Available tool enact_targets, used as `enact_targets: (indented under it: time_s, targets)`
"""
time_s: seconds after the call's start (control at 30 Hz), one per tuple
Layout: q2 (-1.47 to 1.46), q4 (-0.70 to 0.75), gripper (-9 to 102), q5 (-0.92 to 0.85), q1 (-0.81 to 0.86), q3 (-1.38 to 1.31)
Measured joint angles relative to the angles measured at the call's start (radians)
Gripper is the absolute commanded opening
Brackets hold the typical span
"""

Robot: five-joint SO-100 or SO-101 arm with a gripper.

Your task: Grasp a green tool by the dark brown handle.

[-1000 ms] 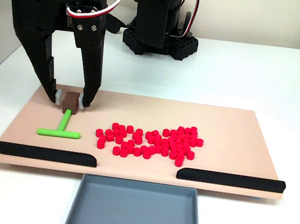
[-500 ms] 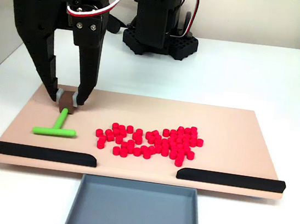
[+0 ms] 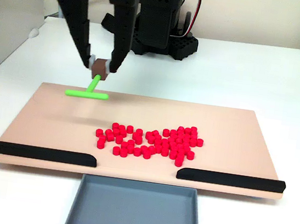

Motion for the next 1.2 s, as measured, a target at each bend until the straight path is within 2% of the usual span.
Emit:
enact_targets:
  time_s: [0.43, 0.73, 1.2]
  targets:
    - [0.087, 0.048, 0, 0.221, -0.184, 0.041]
    - [0.087, 0.048, 0, 0.236, -0.233, 0.041]
    - [0.067, 0.040, 0, 0.204, -0.202, 0.041]
